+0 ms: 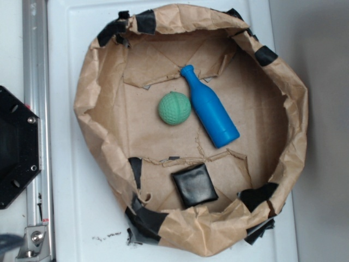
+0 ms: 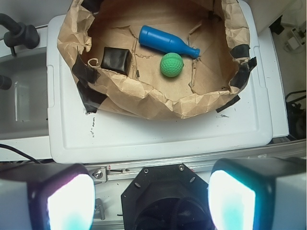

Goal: Grab the green ball.

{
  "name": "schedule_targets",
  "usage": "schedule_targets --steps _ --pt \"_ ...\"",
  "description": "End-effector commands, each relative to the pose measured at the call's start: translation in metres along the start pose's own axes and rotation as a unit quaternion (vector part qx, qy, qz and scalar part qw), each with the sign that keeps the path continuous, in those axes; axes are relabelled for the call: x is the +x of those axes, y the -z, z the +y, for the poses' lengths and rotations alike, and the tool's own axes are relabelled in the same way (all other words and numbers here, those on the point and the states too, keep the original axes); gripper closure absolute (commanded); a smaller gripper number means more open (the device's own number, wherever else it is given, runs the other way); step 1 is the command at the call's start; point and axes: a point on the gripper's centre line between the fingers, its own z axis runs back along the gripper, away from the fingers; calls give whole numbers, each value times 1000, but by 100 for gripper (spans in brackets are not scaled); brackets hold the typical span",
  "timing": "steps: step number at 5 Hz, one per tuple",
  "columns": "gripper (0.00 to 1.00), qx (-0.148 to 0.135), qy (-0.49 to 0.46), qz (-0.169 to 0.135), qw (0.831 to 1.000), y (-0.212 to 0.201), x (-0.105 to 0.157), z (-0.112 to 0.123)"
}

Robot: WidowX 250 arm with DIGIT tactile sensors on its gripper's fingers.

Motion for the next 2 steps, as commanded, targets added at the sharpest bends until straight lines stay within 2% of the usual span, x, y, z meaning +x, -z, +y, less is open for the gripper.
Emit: schedule_targets --steps 1,2 --pt "0 0 0 0 1000 0 0 0" --pt "0 -20 17 -50 998 27 46 18"
